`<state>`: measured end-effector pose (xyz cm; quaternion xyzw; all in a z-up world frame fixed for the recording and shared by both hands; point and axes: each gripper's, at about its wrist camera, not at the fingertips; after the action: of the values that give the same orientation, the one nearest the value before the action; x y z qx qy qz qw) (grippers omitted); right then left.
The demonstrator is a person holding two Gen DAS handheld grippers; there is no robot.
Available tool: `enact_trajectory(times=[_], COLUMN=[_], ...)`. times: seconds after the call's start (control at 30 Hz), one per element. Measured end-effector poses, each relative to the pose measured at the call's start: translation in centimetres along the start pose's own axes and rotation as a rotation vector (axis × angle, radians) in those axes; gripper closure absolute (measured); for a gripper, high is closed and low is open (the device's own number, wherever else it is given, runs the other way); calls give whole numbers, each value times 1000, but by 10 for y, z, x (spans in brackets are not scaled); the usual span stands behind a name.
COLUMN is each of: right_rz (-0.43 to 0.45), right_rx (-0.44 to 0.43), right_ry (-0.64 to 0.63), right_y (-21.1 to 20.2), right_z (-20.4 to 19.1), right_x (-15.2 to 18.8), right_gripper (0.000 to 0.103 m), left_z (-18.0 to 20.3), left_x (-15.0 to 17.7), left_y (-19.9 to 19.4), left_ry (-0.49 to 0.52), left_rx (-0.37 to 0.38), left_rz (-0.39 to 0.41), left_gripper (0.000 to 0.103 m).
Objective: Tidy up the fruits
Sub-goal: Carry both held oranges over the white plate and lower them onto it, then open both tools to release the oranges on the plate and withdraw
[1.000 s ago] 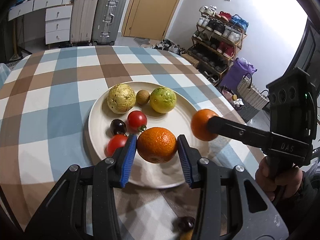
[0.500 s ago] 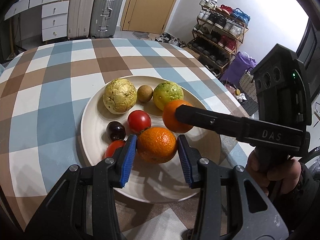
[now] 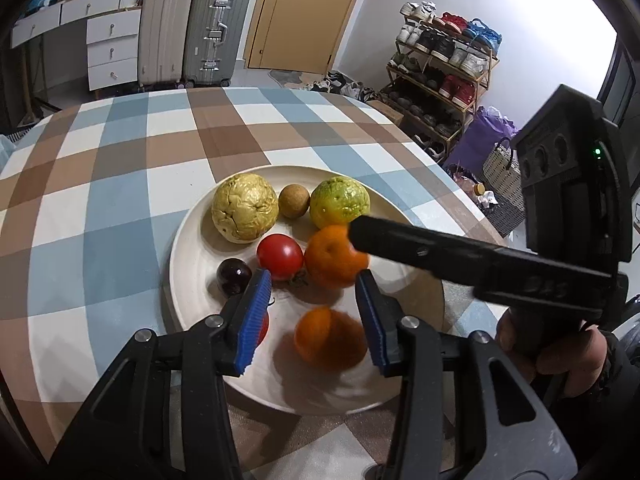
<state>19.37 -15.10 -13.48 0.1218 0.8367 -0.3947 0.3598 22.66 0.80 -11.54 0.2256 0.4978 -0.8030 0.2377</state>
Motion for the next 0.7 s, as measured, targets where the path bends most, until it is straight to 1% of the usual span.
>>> enact_trajectory(times=[0.1, 0.13, 0.2, 0.23, 0.3, 0.33, 0.47, 0.5, 0.6, 0.7], right_rz=[41, 50, 75, 85, 96, 100, 128, 136, 147, 169], right_rx=[1, 7, 11, 11, 25, 32, 65, 82, 100, 129], right_ry=[-12, -14, -5, 2, 4, 6, 27, 33, 38, 32], right_y=[-14, -19, -30, -35, -46, -50, -70, -76, -89, -102], right_z=[-4, -6, -7, -7, -8, -9, -13, -13, -17, -24], right_x=[-1, -1, 1, 2, 6, 7, 17, 20, 28, 35], right_gripper=[46, 44, 36, 36, 34, 32, 12, 9, 7, 1], left_z=[1, 2, 5, 6, 9, 10, 18, 20, 26, 32], left_x=[0, 0, 3, 4, 8, 11, 20, 22, 29, 37], left_y=[-11, -16, -26, -30, -39, -44, -63, -69, -85, -100], left_ry=[-4, -6, -8, -9, -9, -8, 4, 7, 12, 15], left_rx=[-5, -7, -12, -15, -29, -30, -48, -54, -67, -83], left_rz=[20, 30, 47, 52, 66, 73, 96, 104, 128, 141], left_gripper=[50, 48, 42, 40, 30, 30, 26, 24, 19, 18])
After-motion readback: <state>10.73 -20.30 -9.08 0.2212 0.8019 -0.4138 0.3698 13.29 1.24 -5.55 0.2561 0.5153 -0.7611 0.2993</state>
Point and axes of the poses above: each gripper's, at about its wrist camera, not at the fingertips, and y roughly the way its jaws point, z to its right, x to its underside, and after that the axes turned 10 degrees about -y, right-handed
